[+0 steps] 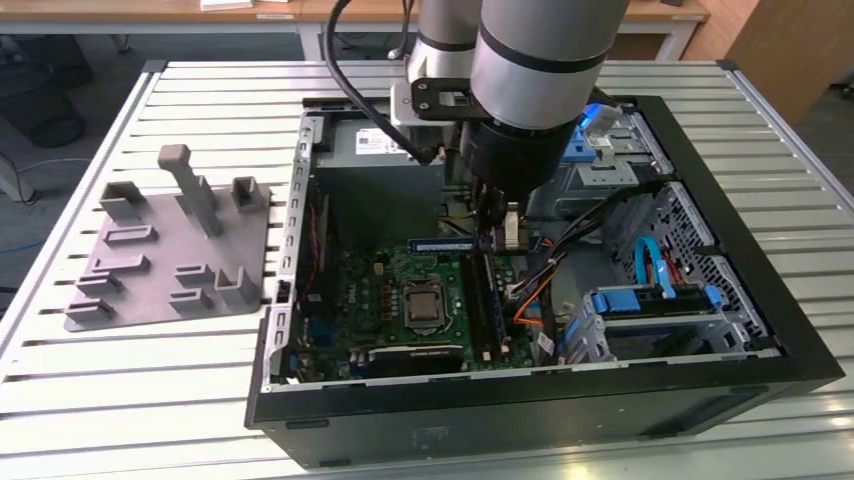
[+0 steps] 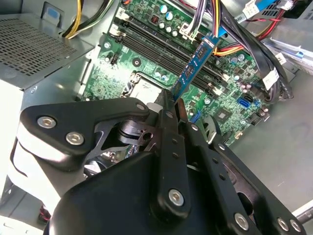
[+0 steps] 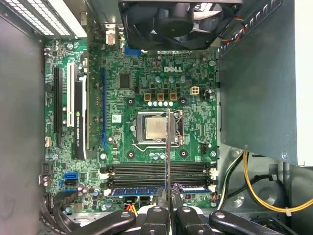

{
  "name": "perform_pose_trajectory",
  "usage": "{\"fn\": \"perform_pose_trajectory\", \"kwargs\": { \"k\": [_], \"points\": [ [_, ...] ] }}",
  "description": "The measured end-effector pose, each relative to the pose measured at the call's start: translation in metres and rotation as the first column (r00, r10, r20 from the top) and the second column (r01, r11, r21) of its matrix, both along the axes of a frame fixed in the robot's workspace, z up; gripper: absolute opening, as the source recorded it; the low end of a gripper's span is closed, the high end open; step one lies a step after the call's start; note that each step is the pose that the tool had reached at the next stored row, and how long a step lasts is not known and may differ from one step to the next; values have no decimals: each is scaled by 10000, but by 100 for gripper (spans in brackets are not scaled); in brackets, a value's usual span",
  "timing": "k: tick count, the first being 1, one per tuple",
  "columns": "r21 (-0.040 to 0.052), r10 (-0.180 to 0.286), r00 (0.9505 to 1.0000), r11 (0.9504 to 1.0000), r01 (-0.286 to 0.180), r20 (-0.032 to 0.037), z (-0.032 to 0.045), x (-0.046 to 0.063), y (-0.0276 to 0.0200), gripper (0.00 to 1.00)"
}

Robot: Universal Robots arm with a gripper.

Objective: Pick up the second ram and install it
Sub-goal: 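Pick up the second ram and move it above second insertion slot, then insert the second ram into the second slot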

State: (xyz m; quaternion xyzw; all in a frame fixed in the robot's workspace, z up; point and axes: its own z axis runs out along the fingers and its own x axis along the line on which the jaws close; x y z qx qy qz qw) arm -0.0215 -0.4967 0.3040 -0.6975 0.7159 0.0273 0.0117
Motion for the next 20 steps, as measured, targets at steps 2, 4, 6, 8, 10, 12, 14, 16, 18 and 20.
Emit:
{"fn": "perform_pose_trajectory", "kwargs": {
  "k": [2,4,6,8,10,12,14,16,18,20],
  "points": [
    [1,0,10000,10000,0,0,-3,0,0,14],
    [1,-1,10000,10000,1,0,-4,0,0,14],
    [1,-1,10000,10000,1,0,-5,0,0,14],
    [1,-1,10000,10000,1,0,-6,0,0,14],
    [1,-1,10000,10000,1,0,-6,0,0,14],
    [1,-1,10000,10000,1,0,-7,0,0,14],
    [1,-33,10000,10000,33,0,-7,0,0,14],
    [2,-228,9997,9997,228,1,-8,0,0,14],
    [1,-562,9984,9984,562,0,-8,0,0,14],
    [2,-911,9958,9958,911,0,-9,0,0,14]
  ]
}}
